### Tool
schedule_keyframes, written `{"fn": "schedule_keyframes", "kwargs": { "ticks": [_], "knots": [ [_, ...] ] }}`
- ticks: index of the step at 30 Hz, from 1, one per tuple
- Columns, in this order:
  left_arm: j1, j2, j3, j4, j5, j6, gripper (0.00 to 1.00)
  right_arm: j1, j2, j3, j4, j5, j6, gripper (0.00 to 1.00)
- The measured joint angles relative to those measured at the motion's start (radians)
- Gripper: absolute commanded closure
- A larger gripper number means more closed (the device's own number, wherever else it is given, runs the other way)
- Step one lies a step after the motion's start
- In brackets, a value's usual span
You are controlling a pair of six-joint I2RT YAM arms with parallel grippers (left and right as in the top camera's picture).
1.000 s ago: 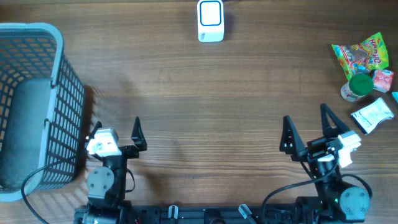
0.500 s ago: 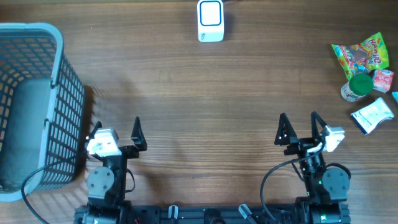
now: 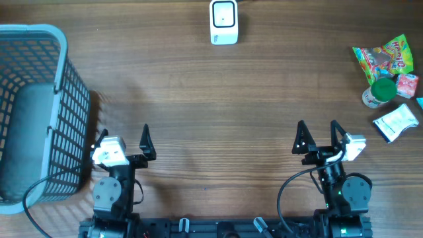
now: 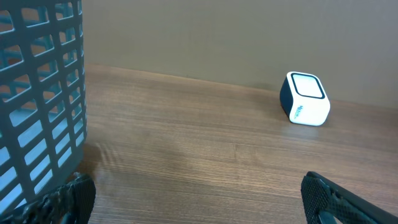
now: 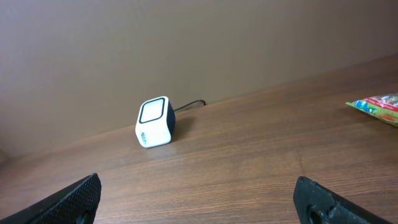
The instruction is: Scan the item barcode
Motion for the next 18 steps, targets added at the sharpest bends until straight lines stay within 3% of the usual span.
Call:
{"fn": "schedule_keyframes", "kwargs": {
  "ticks": [11,18],
  "knots": [
    [0.006,0.0,0.0,0.0,0.004,0.0,0.0,0.0,0.0,0.0,0.0,0.0,0.0,0.0],
    [0.079,0.0,0.0,-0.011,0.112,0.0,0.0,0.0,0.0,0.0,0.0,0.0,0.0,0.0]
  ]
}}
